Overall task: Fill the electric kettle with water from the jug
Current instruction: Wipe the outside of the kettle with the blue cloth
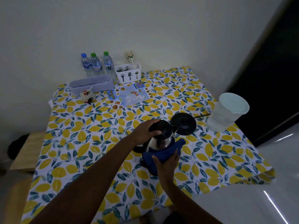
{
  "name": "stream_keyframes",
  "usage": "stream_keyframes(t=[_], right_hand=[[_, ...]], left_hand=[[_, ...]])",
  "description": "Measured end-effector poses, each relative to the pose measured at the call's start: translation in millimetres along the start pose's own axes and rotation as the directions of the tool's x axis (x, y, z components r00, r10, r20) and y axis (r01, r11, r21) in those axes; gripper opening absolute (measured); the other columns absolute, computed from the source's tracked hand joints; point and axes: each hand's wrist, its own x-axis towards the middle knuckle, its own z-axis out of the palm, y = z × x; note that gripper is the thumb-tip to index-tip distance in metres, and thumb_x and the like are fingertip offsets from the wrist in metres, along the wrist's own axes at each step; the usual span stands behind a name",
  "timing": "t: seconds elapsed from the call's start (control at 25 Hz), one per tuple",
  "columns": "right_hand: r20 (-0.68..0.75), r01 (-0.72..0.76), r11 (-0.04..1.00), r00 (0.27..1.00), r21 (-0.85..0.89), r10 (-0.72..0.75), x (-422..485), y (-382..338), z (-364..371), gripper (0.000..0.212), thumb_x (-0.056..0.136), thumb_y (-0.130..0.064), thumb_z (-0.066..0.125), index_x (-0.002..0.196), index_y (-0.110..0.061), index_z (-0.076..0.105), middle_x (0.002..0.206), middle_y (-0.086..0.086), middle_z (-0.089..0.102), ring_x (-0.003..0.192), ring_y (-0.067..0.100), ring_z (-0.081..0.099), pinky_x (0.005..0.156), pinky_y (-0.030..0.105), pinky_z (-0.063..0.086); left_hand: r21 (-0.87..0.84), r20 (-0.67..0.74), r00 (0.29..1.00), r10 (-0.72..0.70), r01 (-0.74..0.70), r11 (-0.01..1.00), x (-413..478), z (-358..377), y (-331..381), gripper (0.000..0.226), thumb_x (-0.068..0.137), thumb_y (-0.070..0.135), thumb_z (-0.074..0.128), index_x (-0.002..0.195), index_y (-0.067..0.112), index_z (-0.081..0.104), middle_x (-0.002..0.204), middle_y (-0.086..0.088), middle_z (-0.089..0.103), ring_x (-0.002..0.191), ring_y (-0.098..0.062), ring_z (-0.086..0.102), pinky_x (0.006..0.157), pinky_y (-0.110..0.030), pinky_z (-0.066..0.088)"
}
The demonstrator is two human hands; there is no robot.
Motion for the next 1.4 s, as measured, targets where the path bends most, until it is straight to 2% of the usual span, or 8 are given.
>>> stream_keyframes(t=[0.16, 0.32, 0.52, 0.68, 1.0, 1.16, 1.28, 1.4], right_hand=[[0.083, -0.057, 0.988, 0.996, 0.144, 0.045, 11, 17, -11, 0.105, 0.066, -0.055, 0.076, 0.149, -0.027, 0.017, 0.150, 0.006, 0.031, 0.133, 0.029, 0.038, 0.102, 0.052, 0.044], [0.044, -0.009, 0.941, 0.999, 0.339, -0.006, 36, -2, -28, 0.057, 0.087, -0.024, 0.055, 0.141, -0.022, 0.037, 0.132, 0.004, 0.049, 0.112, 0.025, 0.054, 0.087, 0.043, 0.050], [0.182, -0.313, 0.849, 0.949, 0.426, 0.259, 92, -47, -56, 0.018, 0.095, -0.026, 0.045, 0.095, -0.010, 0.052, 0.083, 0.010, 0.052, 0.072, 0.020, 0.050, 0.062, 0.032, 0.038], [0.405, -0.416, 0.852, 0.872, 0.319, 0.274, 120, -47, -64, 0.026, 0.096, -0.033, 0.045, 0.103, -0.013, 0.061, 0.088, 0.008, 0.064, 0.081, 0.022, 0.060, 0.066, 0.032, 0.047], [0.525, -0.339, 0.934, 0.819, 0.113, 0.233, 166, -75, -64, 0.028, 0.088, -0.030, 0.057, 0.100, -0.008, 0.068, 0.085, 0.013, 0.067, 0.079, 0.027, 0.060, 0.076, 0.037, 0.046], [0.687, -0.164, 0.971, 0.687, -0.171, 0.237, 200, -103, -53, 0.037, 0.086, -0.043, 0.058, 0.102, -0.011, 0.068, 0.095, 0.014, 0.070, 0.087, 0.032, 0.064, 0.080, 0.037, 0.047], [0.741, -0.105, 0.954, 0.608, -0.281, 0.285, 210, -106, -41, 0.043, 0.088, -0.047, 0.055, 0.107, -0.010, 0.065, 0.092, 0.008, 0.068, 0.081, 0.024, 0.063, 0.066, 0.029, 0.049], [0.703, -0.167, 0.948, 0.638, -0.271, 0.313, 213, -88, -39, 0.052, 0.084, -0.050, 0.060, 0.113, -0.008, 0.065, 0.102, 0.012, 0.069, 0.089, 0.027, 0.066, 0.068, 0.032, 0.050]], left_hand=[[0.006, 0.013, 1.000, -0.007, 0.007, 1.000, -1, 1, 2, 0.062, 0.093, 0.038, 0.056, 0.146, 0.023, 0.028, 0.155, -0.007, 0.029, 0.139, -0.026, 0.031, 0.110, -0.043, 0.033], [0.063, -0.017, 1.000, 0.001, 0.000, 0.998, -2, 8, 3, 0.065, 0.092, 0.041, 0.056, 0.146, 0.021, 0.026, 0.154, -0.007, 0.030, 0.137, -0.027, 0.034, 0.107, -0.041, 0.036], [0.144, -0.082, 0.996, 0.019, -0.007, 0.990, -1, 13, 6, 0.074, 0.085, 0.043, 0.065, 0.145, 0.020, 0.028, 0.151, -0.008, 0.035, 0.136, -0.027, 0.035, 0.108, -0.044, 0.036], [0.143, -0.090, 0.996, 0.010, 0.003, 0.990, -2, 12, 9, 0.074, 0.085, 0.039, 0.067, 0.145, 0.018, 0.029, 0.151, -0.008, 0.035, 0.134, -0.027, 0.036, 0.106, -0.042, 0.037], [0.096, -0.112, 0.993, -0.039, 0.050, 0.994, -2, 14, 7, 0.074, 0.083, 0.041, 0.069, 0.144, 0.024, 0.029, 0.150, -0.005, 0.037, 0.134, -0.025, 0.037, 0.107, -0.043, 0.039], [0.101, -0.115, 0.992, -0.058, 0.070, 0.992, -2, 17, 5, 0.076, 0.083, 0.044, 0.068, 0.145, 0.026, 0.028, 0.153, -0.003, 0.033, 0.137, -0.022, 0.033, 0.109, -0.043, 0.037], [0.092, -0.133, 0.988, -0.079, 0.092, 0.991, 0, 18, 4, 0.077, 0.082, 0.045, 0.069, 0.145, 0.027, 0.029, 0.153, -0.001, 0.033, 0.137, -0.021, 0.033, 0.109, -0.042, 0.038], [0.084, -0.138, 0.987, -0.081, 0.094, 0.992, 0, 19, 2, 0.076, 0.082, 0.044, 0.069, 0.145, 0.029, 0.029, 0.153, 0.000, 0.033, 0.138, -0.021, 0.033, 0.109, -0.043, 0.038]])
